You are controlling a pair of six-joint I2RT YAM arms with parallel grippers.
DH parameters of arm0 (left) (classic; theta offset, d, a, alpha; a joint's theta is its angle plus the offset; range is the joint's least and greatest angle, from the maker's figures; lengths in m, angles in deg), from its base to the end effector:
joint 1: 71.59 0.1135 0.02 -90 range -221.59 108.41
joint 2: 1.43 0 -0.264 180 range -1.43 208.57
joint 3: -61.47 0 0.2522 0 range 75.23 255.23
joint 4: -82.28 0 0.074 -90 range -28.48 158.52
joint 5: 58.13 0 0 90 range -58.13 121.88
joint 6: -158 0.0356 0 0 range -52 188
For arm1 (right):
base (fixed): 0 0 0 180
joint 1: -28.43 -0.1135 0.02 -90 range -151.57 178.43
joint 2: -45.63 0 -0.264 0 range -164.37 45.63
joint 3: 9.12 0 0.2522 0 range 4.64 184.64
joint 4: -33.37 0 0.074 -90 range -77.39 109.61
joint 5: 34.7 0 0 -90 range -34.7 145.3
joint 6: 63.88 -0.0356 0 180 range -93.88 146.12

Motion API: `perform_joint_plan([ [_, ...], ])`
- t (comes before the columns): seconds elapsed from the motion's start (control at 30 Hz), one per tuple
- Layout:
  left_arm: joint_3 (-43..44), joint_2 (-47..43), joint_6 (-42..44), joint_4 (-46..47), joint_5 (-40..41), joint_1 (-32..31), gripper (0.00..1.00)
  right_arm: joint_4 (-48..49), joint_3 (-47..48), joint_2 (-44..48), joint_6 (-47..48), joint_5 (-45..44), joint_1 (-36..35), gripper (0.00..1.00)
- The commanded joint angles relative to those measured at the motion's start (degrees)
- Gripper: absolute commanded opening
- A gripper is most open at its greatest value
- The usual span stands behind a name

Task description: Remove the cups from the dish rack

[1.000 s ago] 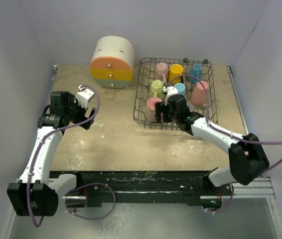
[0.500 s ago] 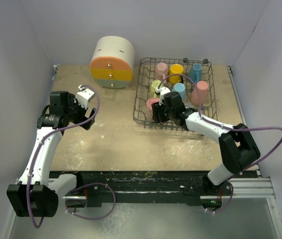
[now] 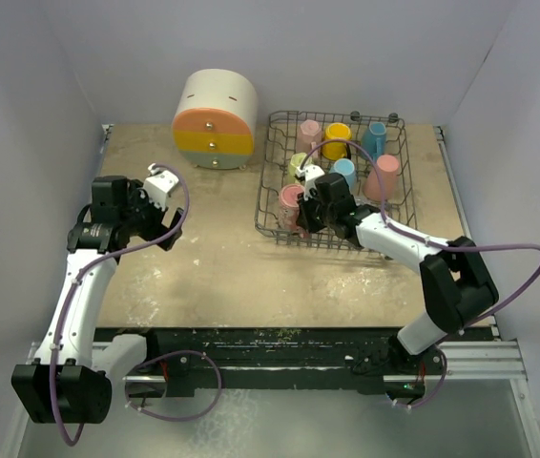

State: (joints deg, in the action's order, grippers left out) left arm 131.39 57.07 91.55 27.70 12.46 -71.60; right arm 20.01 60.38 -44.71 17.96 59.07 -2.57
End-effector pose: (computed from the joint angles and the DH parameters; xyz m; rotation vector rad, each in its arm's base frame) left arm 0.2077 -0.0119 0.3149 0.6287 2.1900 -0.1797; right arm 0.2970 0.1812 0.2262 -0.4738 2.1517 0.4592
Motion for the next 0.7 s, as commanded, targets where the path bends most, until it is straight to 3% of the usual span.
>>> perform_joint_plan([
  [0.0, 2.5, -1.7, 0.2, 0.6, -3.3, 0.3, 0.99, 2.2, 5.1, 4.7, 2.7, -3.2, -0.1, 0.01],
  [0.4, 2.5, -4.9, 2.5, 0.4, -9.3, 0.3, 0.99, 2.1, 13.0, 11.5, -0.7, -0.9, -1.8, 0.00],
  [0.67, 0.4, -7.6, 5.6, 3.3, -16.3, 0.3, 0.99, 3.6, 19.0, 12.5, -17.7, 4.3, -8.3, 0.00],
])
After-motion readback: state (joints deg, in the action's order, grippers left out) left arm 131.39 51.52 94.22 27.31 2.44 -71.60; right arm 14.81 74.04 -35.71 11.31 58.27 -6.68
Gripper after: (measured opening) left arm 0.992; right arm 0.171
